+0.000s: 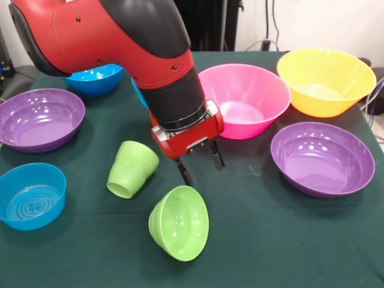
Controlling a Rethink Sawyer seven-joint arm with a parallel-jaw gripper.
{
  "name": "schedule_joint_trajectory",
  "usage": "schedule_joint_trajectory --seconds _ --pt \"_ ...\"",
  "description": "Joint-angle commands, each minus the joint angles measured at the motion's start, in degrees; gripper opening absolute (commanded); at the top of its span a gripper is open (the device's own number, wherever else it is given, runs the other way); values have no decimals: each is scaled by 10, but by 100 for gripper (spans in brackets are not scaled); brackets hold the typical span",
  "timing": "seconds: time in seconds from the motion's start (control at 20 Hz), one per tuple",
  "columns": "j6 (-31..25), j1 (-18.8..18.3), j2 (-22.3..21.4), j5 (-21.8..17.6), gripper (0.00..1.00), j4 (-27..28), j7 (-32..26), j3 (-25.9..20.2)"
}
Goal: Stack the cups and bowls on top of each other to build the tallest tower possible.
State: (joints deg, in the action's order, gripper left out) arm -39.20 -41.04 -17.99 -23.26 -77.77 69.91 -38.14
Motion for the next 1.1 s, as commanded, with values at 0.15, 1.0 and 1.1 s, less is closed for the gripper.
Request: schedule_joint_trajectory --seconds 0.15,1.0,1.1 --pt "-120 81 -8 -15 100 25 57 93" --pt "-194 116 -80 -4 100 11 52 146" --pt "-190 116 -75 4 100 11 56 142"
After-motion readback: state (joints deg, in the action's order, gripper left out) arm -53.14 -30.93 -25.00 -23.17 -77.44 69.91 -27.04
